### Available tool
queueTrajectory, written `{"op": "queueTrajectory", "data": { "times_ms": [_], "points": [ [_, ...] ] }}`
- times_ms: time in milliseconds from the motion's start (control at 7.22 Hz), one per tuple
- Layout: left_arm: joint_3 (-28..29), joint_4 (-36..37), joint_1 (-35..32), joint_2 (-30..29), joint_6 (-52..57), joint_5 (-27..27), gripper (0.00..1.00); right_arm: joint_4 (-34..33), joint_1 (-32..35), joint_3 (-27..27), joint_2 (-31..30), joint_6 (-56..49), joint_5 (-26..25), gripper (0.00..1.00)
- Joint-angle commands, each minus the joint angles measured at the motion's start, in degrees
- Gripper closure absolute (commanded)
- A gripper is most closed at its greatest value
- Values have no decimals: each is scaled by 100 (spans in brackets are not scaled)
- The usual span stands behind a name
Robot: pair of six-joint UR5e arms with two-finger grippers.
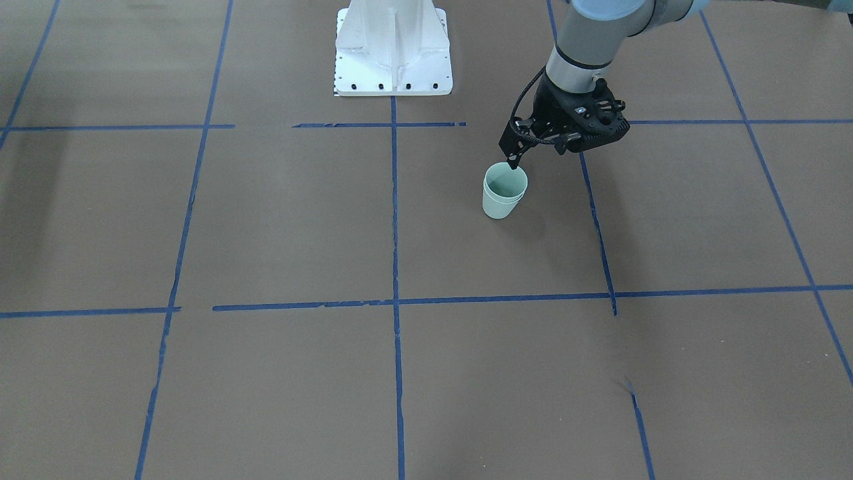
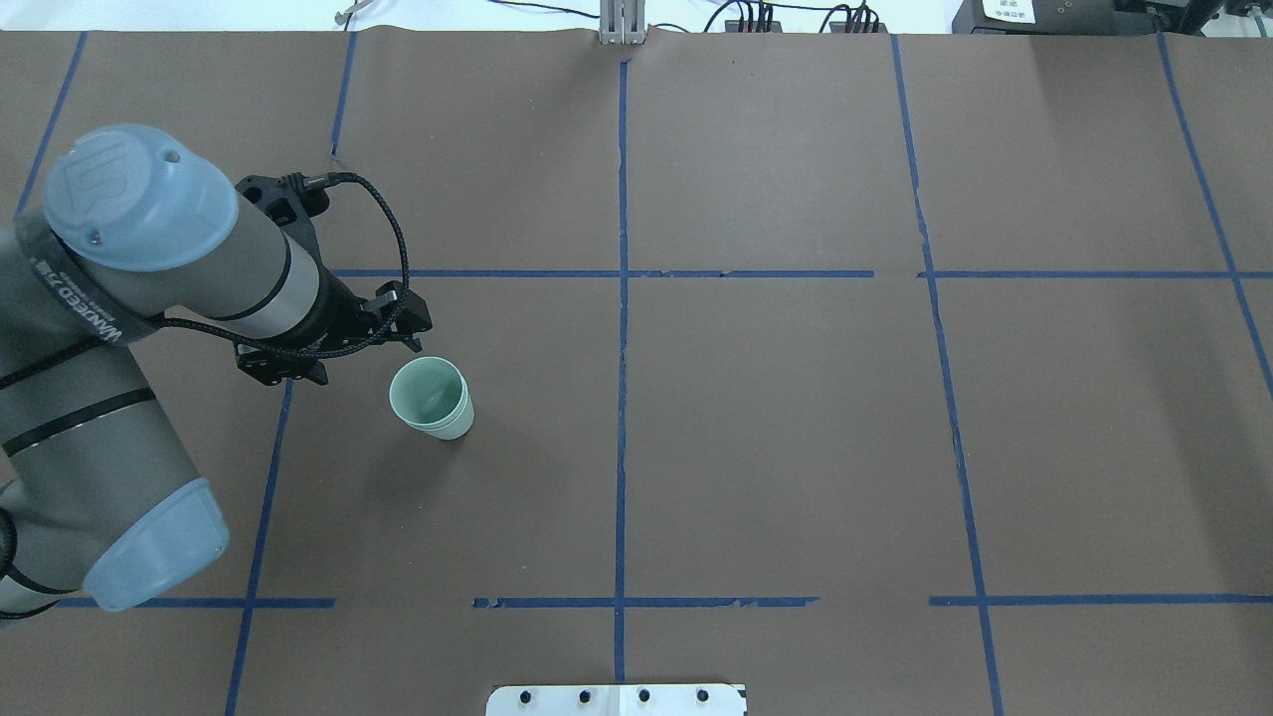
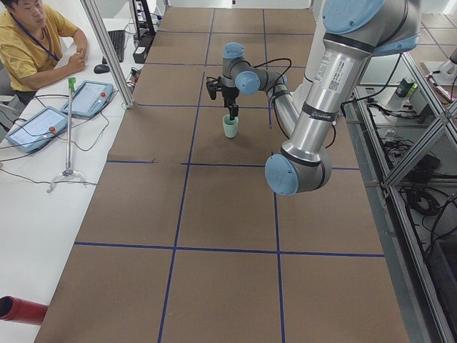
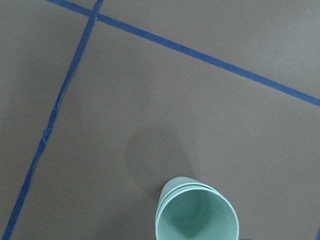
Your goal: Stack cups
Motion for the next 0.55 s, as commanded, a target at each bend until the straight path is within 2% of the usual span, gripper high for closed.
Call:
{"op": "queueTrajectory", "data": {
  "times_ms": [0,138,415],
  "points": [
    [-24,-296,-604,735,1519,-684,0,0,4,0,0,0,0,0],
    [-15,-296,-1236,1201,2660,-1047,0,0,-4,0,0,0,0,0],
    [73,-288,-2457,2255,5191,-1348,0,0,-5,0,0,0,0,0]
  ]
}}
